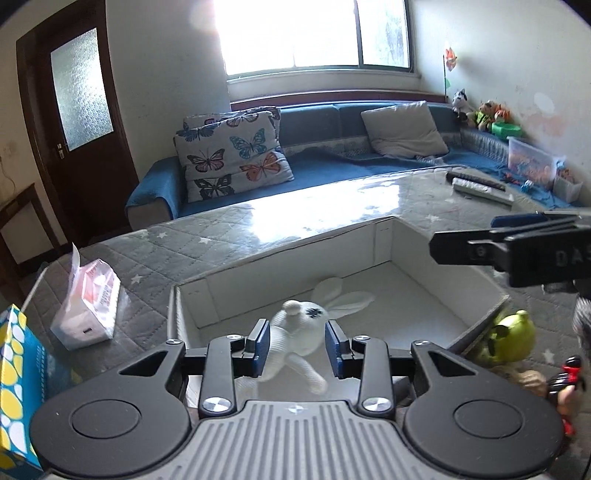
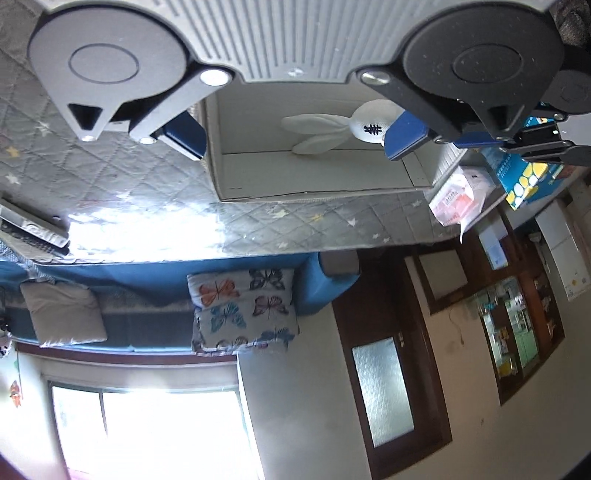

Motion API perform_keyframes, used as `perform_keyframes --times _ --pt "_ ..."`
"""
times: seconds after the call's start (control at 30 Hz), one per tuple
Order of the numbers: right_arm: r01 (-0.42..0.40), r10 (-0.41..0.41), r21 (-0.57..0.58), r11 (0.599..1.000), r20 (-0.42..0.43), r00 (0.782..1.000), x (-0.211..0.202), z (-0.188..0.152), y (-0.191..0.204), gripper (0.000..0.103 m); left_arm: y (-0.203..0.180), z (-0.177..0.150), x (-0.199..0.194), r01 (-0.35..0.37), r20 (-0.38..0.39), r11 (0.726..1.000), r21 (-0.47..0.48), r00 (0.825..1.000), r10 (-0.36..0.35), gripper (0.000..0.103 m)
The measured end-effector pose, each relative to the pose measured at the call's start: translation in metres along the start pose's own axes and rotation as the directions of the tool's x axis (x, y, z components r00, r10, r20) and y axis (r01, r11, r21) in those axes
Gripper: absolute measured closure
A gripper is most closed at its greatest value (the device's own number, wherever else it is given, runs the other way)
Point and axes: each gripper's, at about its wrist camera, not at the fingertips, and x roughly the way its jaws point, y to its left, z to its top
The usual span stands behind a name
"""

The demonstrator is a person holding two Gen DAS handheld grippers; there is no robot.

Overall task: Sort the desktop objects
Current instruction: 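Move the right gripper toward the doll figure with the red hat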

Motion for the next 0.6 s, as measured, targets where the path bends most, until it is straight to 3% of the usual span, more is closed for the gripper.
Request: perform_keyframes --times 0.13,0.4,0.6 --pt "0.001 -0.001 -0.004 1.000 0.001 1.000 -0.020 -0.010 -0.005 0.000 -0.010 -0.006 -0.010 0.025 0.012 1.000 -0.013 1.000 -0.025 0.067" --pt "-0.125 0.126 0.070 0.990 -0.016 0.992 -0.068 -0.039 -0.032 0.000 -0.035 -0.022 -0.032 0.089 0.030 0.996 -0.030 0.996 -0.088 0.067" --pt "-0.056 0.052 0.065 0.996 0.054 0.997 -0.095 -0.062 -0.044 0.000 -0.053 -0.035 -0.039 0.128 0.017 0.991 -0.049 0.992 -0.128 0.067"
